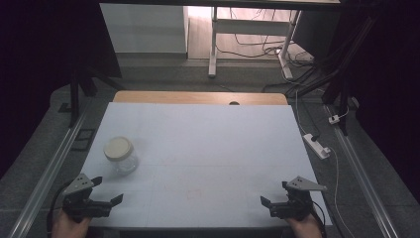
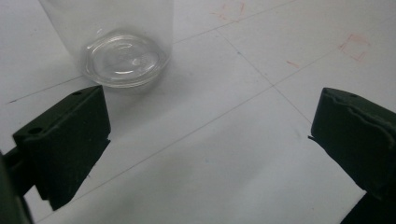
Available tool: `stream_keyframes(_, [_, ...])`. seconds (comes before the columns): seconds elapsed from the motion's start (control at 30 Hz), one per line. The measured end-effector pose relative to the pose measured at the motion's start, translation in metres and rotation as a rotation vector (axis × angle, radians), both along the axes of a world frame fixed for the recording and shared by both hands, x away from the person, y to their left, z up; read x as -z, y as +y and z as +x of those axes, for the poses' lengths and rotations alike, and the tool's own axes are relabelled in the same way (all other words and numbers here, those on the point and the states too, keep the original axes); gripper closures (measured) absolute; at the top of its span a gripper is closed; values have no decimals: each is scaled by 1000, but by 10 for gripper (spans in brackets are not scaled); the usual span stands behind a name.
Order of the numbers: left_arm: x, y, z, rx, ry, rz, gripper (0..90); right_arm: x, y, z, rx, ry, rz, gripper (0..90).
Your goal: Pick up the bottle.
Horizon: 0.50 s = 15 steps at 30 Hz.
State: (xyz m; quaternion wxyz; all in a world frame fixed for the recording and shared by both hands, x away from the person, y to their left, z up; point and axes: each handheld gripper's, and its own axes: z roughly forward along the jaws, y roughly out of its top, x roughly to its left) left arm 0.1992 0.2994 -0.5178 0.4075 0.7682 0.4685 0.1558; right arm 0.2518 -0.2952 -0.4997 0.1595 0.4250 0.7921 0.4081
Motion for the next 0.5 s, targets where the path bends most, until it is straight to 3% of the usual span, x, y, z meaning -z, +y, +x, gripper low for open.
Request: stream_keyframes(0.5, [5, 4, 20, -72, -46, -2, 0, 0, 1, 0, -3, 1, -9, 0])
